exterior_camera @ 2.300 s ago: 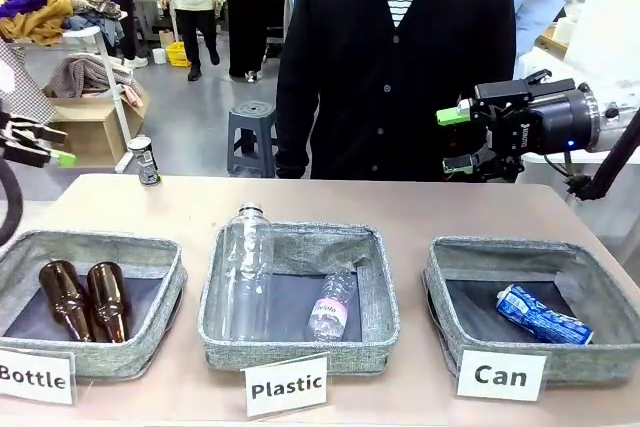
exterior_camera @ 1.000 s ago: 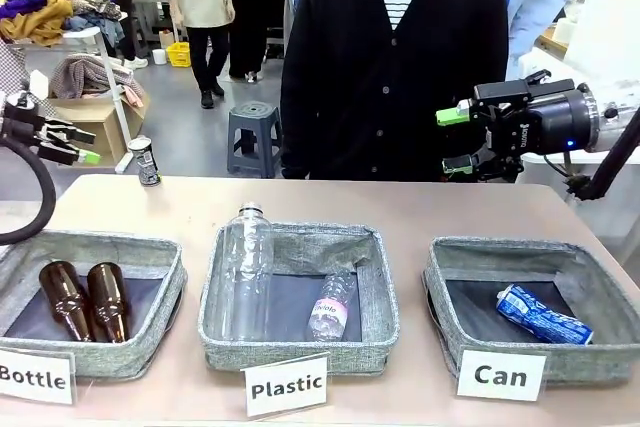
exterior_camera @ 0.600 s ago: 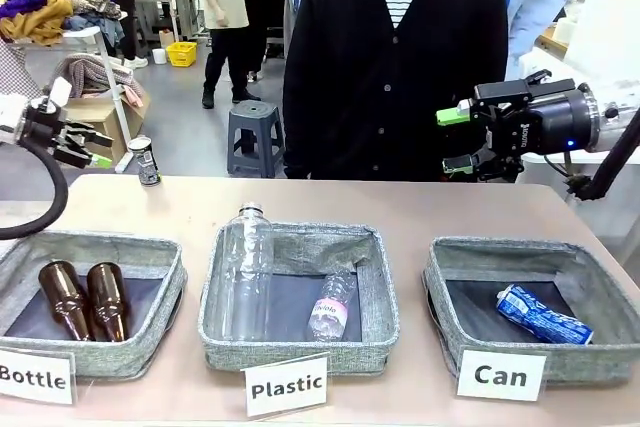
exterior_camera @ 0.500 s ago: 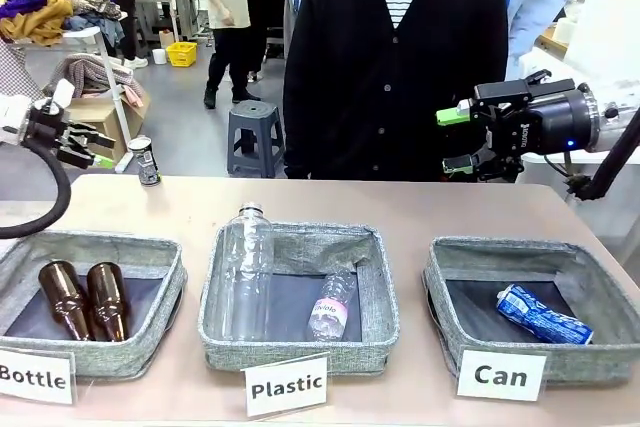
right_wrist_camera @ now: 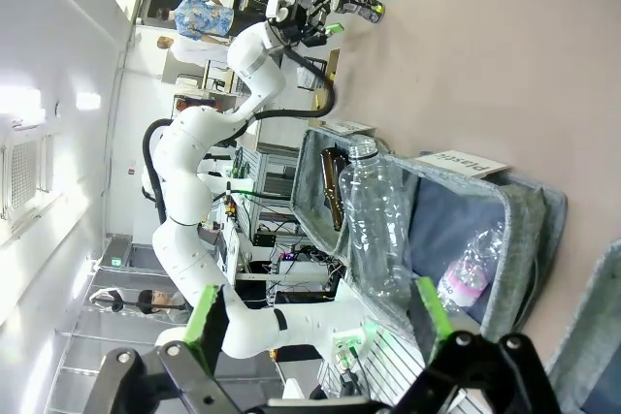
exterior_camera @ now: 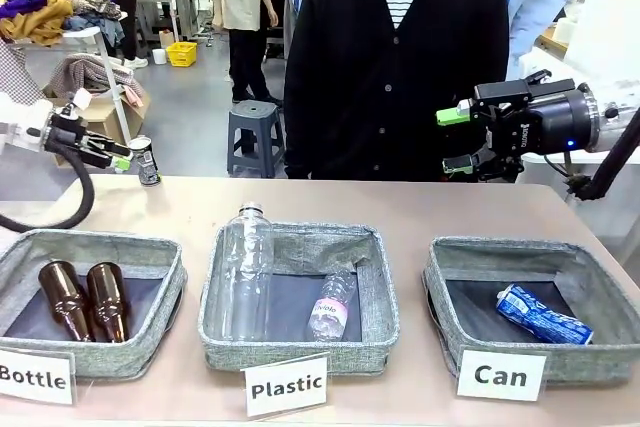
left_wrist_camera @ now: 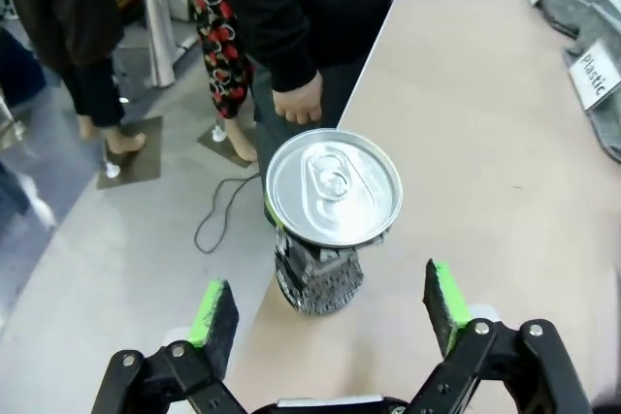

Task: Sort the can waste into the basket.
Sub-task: Pick up the can waste from the table and place it in the right Fabric basket.

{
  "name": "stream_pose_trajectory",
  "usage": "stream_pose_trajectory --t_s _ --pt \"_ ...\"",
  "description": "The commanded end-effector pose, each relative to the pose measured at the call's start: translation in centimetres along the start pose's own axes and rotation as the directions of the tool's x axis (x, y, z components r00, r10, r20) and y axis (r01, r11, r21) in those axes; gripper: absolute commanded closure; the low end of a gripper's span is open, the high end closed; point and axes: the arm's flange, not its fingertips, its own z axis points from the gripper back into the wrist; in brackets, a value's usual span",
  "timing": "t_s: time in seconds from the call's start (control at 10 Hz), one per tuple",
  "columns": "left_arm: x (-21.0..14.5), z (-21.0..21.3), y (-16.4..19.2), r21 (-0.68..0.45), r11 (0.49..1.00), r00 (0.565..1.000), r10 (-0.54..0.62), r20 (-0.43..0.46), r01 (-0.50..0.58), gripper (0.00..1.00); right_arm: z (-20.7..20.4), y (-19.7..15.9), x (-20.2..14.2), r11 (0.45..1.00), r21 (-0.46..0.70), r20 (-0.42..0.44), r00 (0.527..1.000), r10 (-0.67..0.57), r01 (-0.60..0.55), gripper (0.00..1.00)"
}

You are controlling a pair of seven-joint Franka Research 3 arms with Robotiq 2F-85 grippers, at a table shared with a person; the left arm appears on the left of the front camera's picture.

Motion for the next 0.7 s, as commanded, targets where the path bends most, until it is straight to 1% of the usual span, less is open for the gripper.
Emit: stream_pose_trajectory --t_s 0.0,0.1,0.5,0.6 --pt "0.3 -0.9 2.1 -0.034 0.999 1.0 0.021 0.015 -0.021 0.0 0.0 0.2 0.1 1.0 -0.001 -0.008 1.0 0.012 -0.012 0.0" --pt "0.1 -1.7 2.5 -0.036 0.999 0.999 0.035 0.019 -0.034 0.0 0.0 0.2 0.1 1.0 -0.001 -0.008 1.0 0.012 -0.012 0.0" --pt "-0.1 -3.6 2.4 -0.06 0.998 0.997 0.011 0.078 -0.006 0.0 0.0 0.2 0.1 1.0 -0.001 -0.008 1.0 0.012 -0.012 0.0" --pt "-0.2 -4.1 2.3 -0.072 0.997 0.998 0.001 0.061 0.004 0.0 0.0 0.2 0.1 1.0 -0.001 -0.008 1.0 0.012 -0.012 0.0"
